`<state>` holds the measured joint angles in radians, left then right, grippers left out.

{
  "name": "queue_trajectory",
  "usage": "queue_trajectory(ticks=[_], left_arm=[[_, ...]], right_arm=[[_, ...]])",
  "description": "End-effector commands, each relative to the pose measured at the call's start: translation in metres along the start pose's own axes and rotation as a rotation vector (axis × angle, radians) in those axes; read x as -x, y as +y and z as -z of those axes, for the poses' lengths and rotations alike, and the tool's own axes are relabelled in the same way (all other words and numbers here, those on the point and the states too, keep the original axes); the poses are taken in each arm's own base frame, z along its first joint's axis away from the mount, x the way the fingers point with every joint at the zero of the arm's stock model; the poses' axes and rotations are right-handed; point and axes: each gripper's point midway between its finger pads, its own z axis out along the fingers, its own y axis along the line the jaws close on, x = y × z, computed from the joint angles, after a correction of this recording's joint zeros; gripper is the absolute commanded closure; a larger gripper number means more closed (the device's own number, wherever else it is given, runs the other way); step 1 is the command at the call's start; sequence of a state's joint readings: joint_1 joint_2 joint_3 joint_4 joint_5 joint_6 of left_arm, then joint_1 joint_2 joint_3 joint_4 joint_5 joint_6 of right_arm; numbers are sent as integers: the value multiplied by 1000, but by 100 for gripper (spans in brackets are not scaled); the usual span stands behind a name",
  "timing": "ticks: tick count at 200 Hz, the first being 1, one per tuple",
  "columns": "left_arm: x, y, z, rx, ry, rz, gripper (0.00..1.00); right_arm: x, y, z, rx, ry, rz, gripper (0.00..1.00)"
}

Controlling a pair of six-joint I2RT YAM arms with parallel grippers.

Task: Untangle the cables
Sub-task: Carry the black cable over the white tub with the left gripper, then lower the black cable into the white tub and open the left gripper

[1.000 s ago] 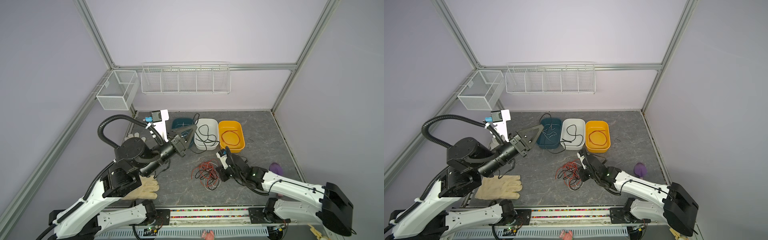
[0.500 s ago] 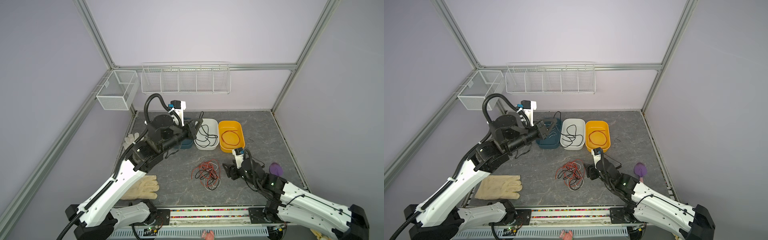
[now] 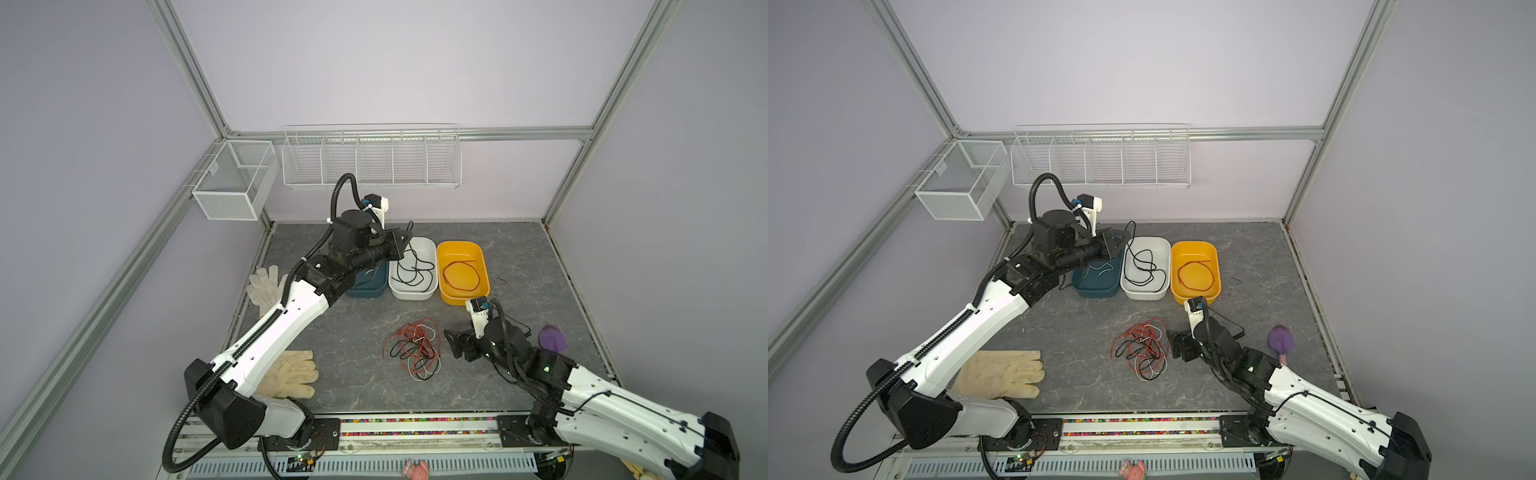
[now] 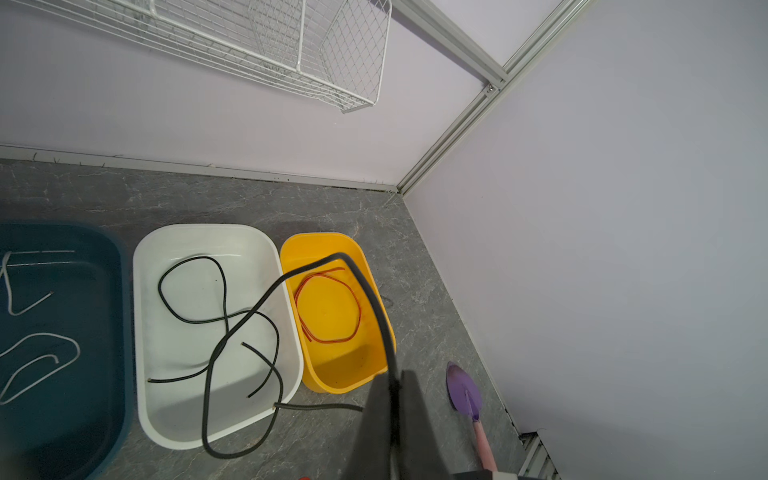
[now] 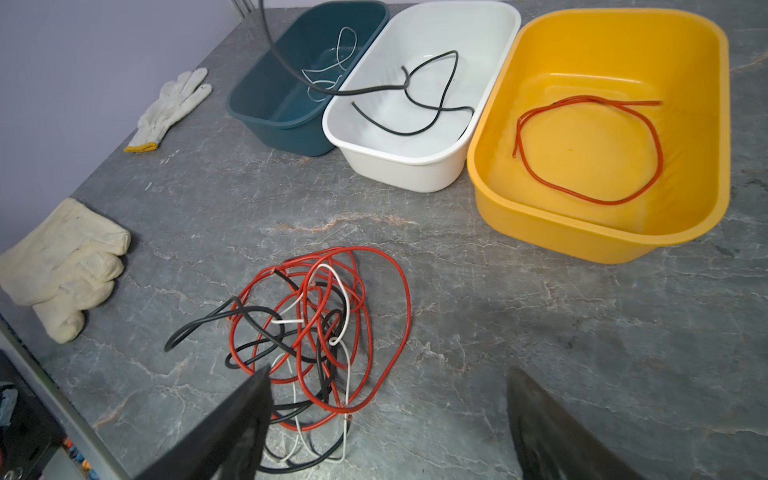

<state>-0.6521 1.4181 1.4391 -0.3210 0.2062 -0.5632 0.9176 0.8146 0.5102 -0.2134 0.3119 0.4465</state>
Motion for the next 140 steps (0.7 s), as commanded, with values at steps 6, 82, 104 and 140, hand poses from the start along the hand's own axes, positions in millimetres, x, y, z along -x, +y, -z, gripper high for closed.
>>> queue_trajectory(ticks=[6, 82, 104, 140], left_arm=[[21, -2, -6, -33, -46, -42, 100], [9, 33, -53, 52, 22, -63, 100], [4, 42, -65, 80, 51, -77, 100], [-7, 60, -86, 135, 106, -101, 100]], right_arm=[[-1, 12, -3, 69, 7, 12, 11], [-4, 20, -6, 106, 28, 19, 11], [-4, 20, -6, 105, 32, 19, 11], [-4, 19, -6, 98, 30, 13, 11]])
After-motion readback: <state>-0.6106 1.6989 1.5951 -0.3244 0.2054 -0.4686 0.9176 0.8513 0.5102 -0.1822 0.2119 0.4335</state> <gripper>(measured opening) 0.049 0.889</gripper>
